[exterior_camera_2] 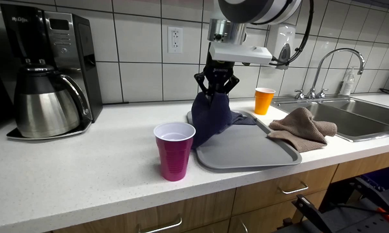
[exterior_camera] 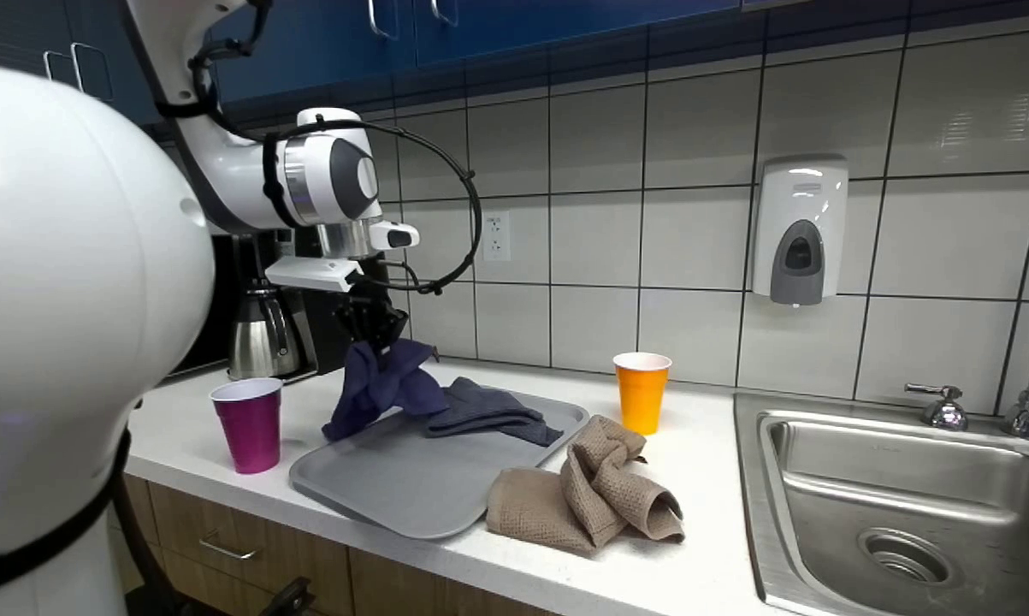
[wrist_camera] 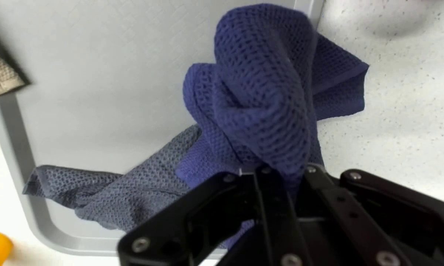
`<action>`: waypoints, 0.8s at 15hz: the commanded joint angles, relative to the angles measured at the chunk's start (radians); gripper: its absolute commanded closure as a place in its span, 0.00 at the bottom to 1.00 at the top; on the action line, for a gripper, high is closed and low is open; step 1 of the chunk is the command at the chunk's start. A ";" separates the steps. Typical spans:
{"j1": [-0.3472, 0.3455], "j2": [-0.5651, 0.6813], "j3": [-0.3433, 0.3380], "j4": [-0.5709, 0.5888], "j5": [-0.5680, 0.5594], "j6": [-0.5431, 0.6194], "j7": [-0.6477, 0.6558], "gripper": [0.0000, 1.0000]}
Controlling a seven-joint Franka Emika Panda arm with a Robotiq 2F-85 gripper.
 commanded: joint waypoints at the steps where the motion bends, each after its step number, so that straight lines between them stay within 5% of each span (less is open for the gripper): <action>1: -0.010 -0.025 0.027 0.035 -0.028 -0.038 0.018 0.98; 12: 0.034 0.110 0.074 0.202 -0.111 -0.034 0.040 0.98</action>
